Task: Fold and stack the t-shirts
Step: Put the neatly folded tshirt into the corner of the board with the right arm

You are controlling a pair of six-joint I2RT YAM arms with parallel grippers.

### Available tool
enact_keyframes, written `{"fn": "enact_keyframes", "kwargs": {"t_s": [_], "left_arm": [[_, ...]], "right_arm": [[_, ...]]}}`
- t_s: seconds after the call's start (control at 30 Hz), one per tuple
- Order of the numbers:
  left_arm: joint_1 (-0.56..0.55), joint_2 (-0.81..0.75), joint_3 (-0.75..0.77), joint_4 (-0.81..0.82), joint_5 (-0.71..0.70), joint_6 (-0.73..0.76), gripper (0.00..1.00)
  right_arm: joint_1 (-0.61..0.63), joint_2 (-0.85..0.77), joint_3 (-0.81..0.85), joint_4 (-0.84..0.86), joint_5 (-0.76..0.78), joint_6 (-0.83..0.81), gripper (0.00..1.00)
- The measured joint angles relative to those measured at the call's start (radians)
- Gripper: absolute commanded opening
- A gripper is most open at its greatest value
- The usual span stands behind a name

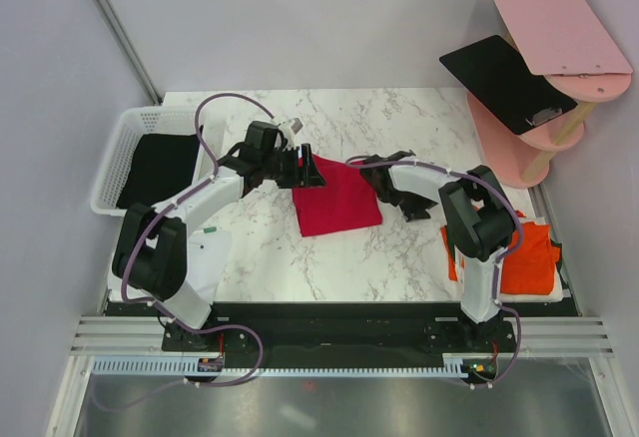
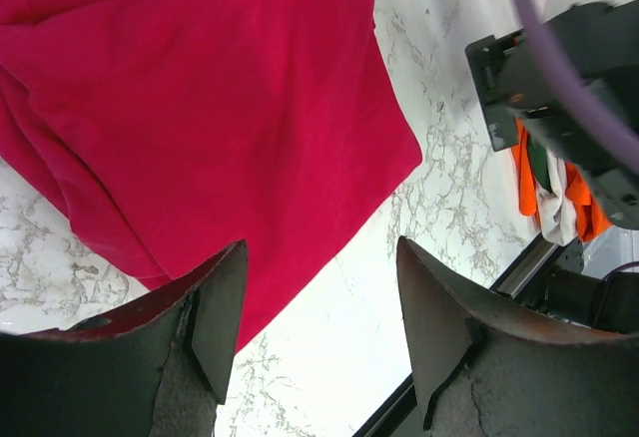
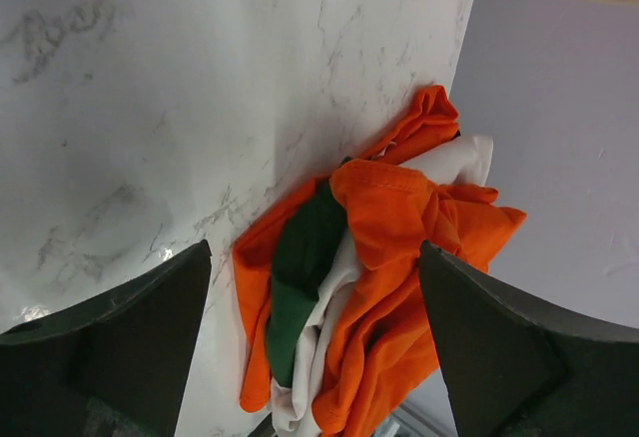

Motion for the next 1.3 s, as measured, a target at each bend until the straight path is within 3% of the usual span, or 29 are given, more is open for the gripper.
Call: {"fn": "enact_keyframes", "kwargs": {"t_s": [0.07,0.17,0.5,0.73,0.8,0.83,0.87,0.9,0.93,1.3], "left_arm": [[0.0,0.0,0.0,0.0,0.0,0.0,0.68],[0.0,0.002,0.0,0.0,0.0,0.0,0.68],[0.0,0.023,0.0,0.0,0.0,0.0,0.68],[0.0,0.023,0.0,0.0,0.001,0.0,0.68],[0.0,0.023,0.0,0.0,0.001,0.0,0.68],[0.0,0.023,0.0,0.001,0.001,0.0,0.68],[0.0,0.023,0.0,0.0,0.001,0.0,0.68],[0.0,0.023,0.0,0.0,0.001,0.0,0.68],[0.0,0.023,0.0,0.0,0.001,0.0,0.68],[0.0,0.023,0.0,-0.007,-0.009,0.001,0.68]], "right_arm": [[0.0,0.023,-0.017,-0.01,0.011,0.022,0.88],[0.001,0.026,-0.039,-0.019,0.012,0.045,0.77],[0.001,-0.05,-0.145,-0.023,-0.141,0.111,0.78],[0.008,-0.035,-0.198,-0.066,-0.15,0.134,0.77],[0.011,-0.016,-0.198,-0.082,-0.132,0.138,0.65],[0.011,-0.003,-0.198,-0.092,-0.124,0.141,0.53],[0.011,0.014,-0.198,-0.1,-0.119,0.145,0.21],[0.01,0.032,-0.198,-0.101,-0.116,0.148,0.07],[0.01,0.049,-0.2,-0.095,-0.119,0.146,0.02],[0.013,0.139,-0.145,-0.122,-0.122,0.111,0.0]]}}
